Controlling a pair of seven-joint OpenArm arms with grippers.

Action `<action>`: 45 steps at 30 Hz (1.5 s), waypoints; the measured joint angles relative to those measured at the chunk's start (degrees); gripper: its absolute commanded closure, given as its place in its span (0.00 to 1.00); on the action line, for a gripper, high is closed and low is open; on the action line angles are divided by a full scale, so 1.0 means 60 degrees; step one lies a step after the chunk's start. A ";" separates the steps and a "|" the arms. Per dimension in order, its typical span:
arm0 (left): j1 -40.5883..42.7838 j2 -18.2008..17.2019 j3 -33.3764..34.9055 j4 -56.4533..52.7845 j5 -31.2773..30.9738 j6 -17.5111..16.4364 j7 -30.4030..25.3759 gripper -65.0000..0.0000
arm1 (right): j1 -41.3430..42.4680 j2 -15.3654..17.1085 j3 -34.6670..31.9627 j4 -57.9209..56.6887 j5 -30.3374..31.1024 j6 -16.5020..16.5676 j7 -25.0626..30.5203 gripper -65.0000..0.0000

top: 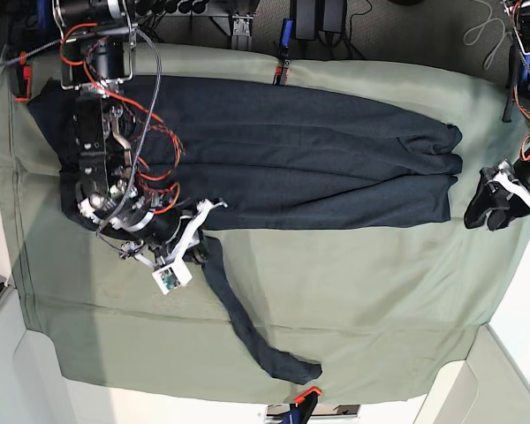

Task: Fold the T-shirt properly
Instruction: 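Grasp the loose sleeve with the left gripper and lift it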

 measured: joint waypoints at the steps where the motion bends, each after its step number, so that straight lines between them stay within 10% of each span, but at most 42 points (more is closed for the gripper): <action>1: -0.0022 0.0026 -0.0007 0.0000 -0.0058 0.0004 -0.0011 0.31 | -0.0379 0.0004 0.0000 0.0441 0.0029 0.0080 -0.0076 1.00; 13: -0.0273 0.0149 0.1650 0.0841 -0.0481 0.0029 0.0018 0.31 | -0.3242 0.0692 -0.0007 0.2954 0.0525 0.0153 -0.0240 0.99; 18: -0.1279 0.0390 0.2772 0.0914 0.0444 0.0029 -0.0390 0.31 | -0.3166 0.0696 -0.0007 0.2958 0.0532 0.0149 -0.0211 0.44; 31: -0.4430 0.2648 0.6371 -0.1698 0.4401 0.0816 -0.1865 0.31 | -0.3173 0.0688 0.2743 0.3716 0.1129 0.0011 -0.0736 0.44; 45: -0.6094 0.5133 0.6659 -0.6007 0.5730 0.1898 -0.3016 0.31 | -0.3621 0.0652 0.5523 0.3847 0.3078 0.0087 -0.1351 0.44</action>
